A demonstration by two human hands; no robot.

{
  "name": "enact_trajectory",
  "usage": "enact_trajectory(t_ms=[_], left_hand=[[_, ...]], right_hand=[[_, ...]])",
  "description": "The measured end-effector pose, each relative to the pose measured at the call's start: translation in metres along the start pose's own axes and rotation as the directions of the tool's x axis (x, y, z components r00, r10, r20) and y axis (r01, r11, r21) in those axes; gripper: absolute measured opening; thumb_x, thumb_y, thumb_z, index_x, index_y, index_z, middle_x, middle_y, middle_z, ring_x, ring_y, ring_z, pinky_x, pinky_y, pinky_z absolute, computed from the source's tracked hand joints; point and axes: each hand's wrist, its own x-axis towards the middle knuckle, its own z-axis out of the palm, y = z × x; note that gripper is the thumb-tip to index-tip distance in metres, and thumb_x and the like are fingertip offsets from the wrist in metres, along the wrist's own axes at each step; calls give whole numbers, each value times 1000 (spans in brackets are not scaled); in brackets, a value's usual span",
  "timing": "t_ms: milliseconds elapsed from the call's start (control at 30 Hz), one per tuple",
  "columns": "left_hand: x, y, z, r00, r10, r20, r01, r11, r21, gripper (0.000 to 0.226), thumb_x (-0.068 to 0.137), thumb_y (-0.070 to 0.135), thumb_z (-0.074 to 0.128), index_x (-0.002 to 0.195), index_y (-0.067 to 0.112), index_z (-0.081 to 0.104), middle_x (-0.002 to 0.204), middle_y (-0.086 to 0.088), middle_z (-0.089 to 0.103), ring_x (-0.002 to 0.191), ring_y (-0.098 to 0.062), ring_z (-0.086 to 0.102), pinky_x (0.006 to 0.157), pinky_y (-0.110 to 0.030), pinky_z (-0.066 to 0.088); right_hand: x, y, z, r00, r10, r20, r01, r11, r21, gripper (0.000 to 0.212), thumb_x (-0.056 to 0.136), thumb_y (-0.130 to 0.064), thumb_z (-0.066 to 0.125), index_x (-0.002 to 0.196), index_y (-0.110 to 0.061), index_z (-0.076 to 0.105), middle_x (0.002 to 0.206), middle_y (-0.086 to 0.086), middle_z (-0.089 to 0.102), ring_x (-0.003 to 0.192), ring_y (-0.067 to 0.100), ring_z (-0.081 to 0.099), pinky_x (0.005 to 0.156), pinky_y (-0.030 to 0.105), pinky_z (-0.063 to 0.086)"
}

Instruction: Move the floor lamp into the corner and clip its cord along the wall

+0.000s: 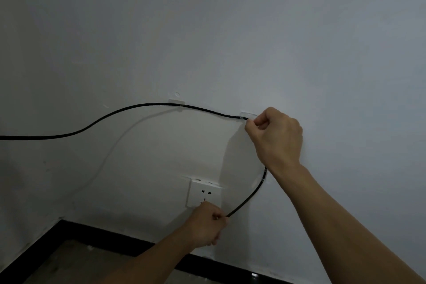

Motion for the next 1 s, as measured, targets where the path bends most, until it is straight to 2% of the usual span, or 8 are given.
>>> enact_trajectory(t_ms=[133,267,400,500,600,700,800,1000], left_hand=[[2,-2,-6,997,41,-68,-40,999,22,18,91,11,56,75,11,64,51,-5,56,42,-8,51,44,-15,40],[6,-7,-12,987,89,-134,-79,994,80,15,89,11,60,77,13,69,52,3,57,39,3,50,42,-8,39],[10,-17,-10,980,113,-165,-78,975,209,15,87,15,62,89,4,72,67,-3,61,65,-12,58,63,-17,44],[11,-23,-10,975,126,-182,-66,950,305,16,86,16,62,91,6,73,81,-11,71,71,-14,61,65,-18,45],[13,-21,-13,964,156,-217,-77,939,335,14,84,12,61,85,5,73,87,-14,75,80,-23,68,72,-26,55],[14,-11,-24,911,237,-338,-105,925,366,11,81,14,62,78,12,72,80,-7,75,77,-21,69,74,-33,56],[13,4,-40,836,314,-449,-126,908,400,7,80,19,65,76,16,70,73,-1,73,69,-18,66,66,-30,54],[13,20,-57,772,406,-490,-105,841,530,16,84,34,63,80,19,65,81,3,65,78,-18,62,68,-30,49]], right_hand=[[2,3,-2,996,-44,-82,47,998,30,18,84,-28,70,74,-13,68,60,-10,58,59,16,61,63,29,48],[10,16,-14,993,-61,-98,66,996,56,17,86,-29,70,80,-14,73,68,-5,67,62,10,59,65,23,45],[5,24,-21,994,-110,-15,110,993,29,8,86,-18,69,83,-13,74,75,1,70,63,14,60,67,30,51],[-2,26,-20,987,-153,49,153,988,4,5,84,-13,71,82,-11,75,81,4,68,65,17,60,68,32,51],[-4,30,-18,985,-148,90,147,989,15,5,84,-14,70,87,-13,74,81,3,70,67,17,63,71,34,54],[-9,30,-12,989,-108,97,97,989,109,12,84,-10,69,95,-13,73,79,1,71,68,19,67,73,38,57],[-10,30,-9,994,-52,101,32,982,186,5,85,-10,69,89,-11,72,66,-1,67,65,22,70,71,43,58],[-2,30,-22,978,4,209,-47,979,199,2,83,-19,71,81,-19,72,61,-9,67,61,13,70,71,41,60]])
